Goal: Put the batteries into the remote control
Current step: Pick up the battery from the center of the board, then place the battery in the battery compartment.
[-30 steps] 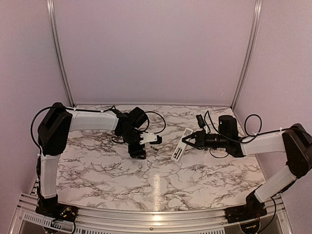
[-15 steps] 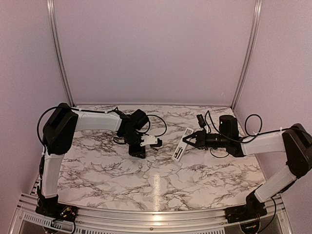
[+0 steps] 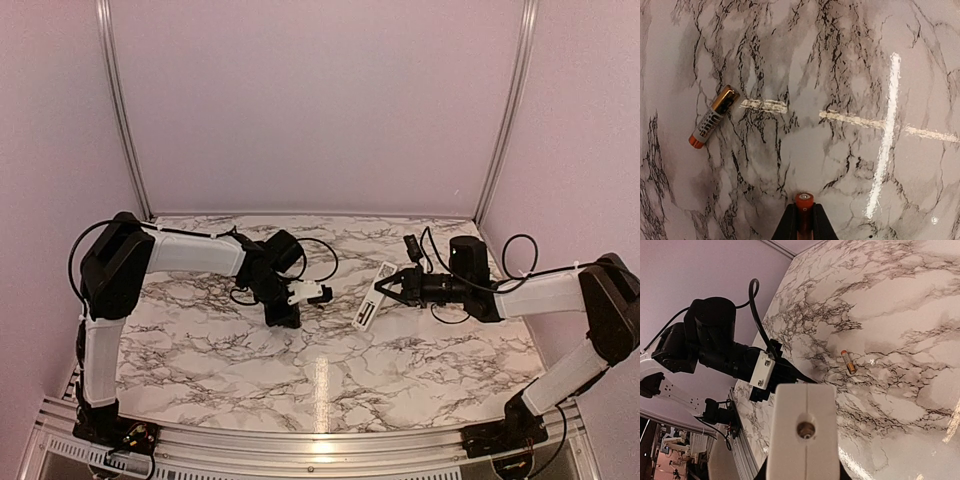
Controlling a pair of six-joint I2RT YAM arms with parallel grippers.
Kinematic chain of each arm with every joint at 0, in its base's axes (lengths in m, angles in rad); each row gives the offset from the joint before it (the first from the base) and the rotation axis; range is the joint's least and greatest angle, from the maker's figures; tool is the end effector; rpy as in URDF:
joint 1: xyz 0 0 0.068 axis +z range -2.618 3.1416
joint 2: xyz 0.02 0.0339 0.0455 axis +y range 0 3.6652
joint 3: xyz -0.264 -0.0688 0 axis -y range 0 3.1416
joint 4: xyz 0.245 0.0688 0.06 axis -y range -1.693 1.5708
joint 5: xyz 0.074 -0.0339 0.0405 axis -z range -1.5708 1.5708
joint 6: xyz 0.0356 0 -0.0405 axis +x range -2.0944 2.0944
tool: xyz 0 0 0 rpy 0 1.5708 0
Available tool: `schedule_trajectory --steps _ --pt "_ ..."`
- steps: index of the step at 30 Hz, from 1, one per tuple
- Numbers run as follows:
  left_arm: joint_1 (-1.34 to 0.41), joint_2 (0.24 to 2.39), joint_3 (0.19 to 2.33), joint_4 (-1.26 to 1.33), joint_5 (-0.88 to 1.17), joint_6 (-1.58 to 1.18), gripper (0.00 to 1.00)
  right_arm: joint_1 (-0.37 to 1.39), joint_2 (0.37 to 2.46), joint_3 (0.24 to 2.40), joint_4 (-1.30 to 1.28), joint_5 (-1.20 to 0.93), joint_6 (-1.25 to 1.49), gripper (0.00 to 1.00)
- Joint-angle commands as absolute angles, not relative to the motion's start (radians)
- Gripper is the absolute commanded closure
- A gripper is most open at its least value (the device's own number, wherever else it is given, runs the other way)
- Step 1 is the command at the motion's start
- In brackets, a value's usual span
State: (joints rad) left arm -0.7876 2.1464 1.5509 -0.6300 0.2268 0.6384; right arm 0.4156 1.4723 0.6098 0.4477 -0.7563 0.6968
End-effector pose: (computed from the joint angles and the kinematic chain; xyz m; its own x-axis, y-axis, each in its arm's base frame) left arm 0.3026 -0.3153 0.1449 -0.0897 0.9130 -0.3979 0.9933 0.1114 0.0318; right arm 0.2558 0.1396 0.1889 -0.8400 0.1396 -0.5244 -0.4292 0.4203 0.7994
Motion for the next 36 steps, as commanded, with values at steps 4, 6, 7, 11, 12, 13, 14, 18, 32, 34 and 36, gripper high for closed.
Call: schedule_trajectory --steps 4,6,7,11,12,13,14,18,32,34,36 --pt "-0.813 1.823 1.241 -0.155 0.283 0.276 1.0 0.441 1.469 0.641 0.425 -0.711 0.728 1.0" --pt "-0.821 1.689 1.122 0.026 0.23 0.149 1.0 0.457 1.464 0.646 0.402 -0.69 0.74 1.0" --pt "-0.826 1.641 1.07 0.087 0.216 0.1 1.0 0.466 1.464 0.648 0.396 -0.684 0.75 1.0" --pt "-0.856 1.5 0.931 0.238 0.145 -0.096 1.0 0.502 1.455 0.66 0.355 -0.627 0.784 1.0" --pt "-0.873 1.478 0.91 0.25 0.125 -0.121 1.0 0.514 1.456 0.663 0.347 -0.613 0.793 1.0" --pt "-0.902 1.464 0.895 0.257 0.093 -0.146 1.0 0.527 1.459 0.665 0.344 -0.599 0.803 1.0" --pt "-0.926 1.456 0.882 0.259 0.059 -0.152 1.0 0.541 1.462 0.665 0.347 -0.583 0.816 1.0" --pt "-1.044 1.454 0.816 0.356 -0.106 -0.194 1.0 0.585 1.494 0.661 0.376 -0.556 0.864 1.0" --pt "-1.193 1.679 0.861 0.542 -0.139 -0.162 1.0 0.67 1.536 0.667 0.423 -0.529 0.989 1.0" --pt "-1.196 1.7 0.877 0.542 -0.14 -0.154 1.0 0.677 1.534 0.662 0.429 -0.528 1.002 1.0" --pt "-1.197 1.718 0.893 0.537 -0.141 -0.15 1.0 0.679 1.533 0.658 0.431 -0.526 1.006 1.0"
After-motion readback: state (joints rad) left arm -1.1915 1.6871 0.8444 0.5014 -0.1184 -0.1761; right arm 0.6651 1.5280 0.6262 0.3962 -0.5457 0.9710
